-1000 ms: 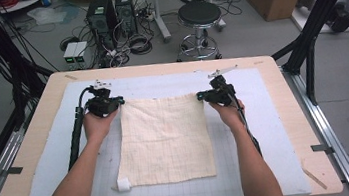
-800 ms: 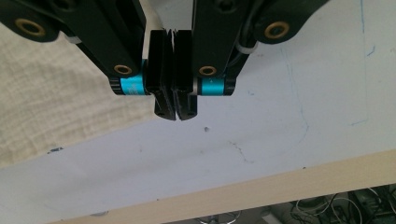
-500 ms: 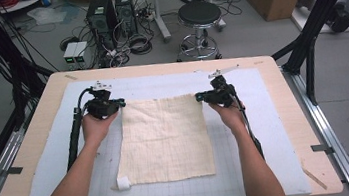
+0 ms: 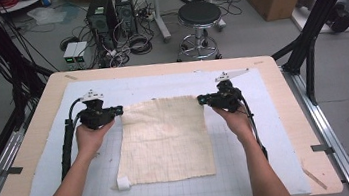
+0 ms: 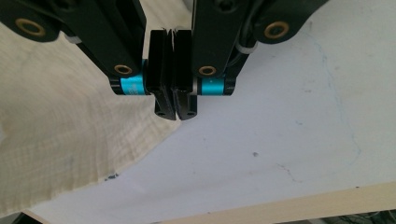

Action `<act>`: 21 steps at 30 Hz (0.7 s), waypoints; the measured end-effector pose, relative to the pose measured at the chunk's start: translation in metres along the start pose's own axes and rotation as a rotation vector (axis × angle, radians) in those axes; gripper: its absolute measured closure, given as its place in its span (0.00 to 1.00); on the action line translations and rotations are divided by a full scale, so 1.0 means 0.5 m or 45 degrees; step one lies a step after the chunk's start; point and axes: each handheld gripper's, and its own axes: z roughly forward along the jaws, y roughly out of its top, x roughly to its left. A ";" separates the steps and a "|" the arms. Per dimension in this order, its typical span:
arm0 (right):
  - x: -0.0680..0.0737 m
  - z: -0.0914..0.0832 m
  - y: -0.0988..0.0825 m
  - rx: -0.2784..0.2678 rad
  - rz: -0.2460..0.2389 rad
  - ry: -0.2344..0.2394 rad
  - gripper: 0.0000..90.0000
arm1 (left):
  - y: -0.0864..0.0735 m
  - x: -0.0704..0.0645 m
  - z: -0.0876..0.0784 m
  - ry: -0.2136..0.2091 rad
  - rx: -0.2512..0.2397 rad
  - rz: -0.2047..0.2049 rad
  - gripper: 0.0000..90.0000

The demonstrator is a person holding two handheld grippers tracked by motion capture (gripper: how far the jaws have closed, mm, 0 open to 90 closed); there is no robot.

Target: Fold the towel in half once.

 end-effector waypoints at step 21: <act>0.050 -0.039 -0.027 0.036 -0.041 0.091 0.96 | -0.041 -0.026 -0.074 -0.061 -0.060 0.047 0.97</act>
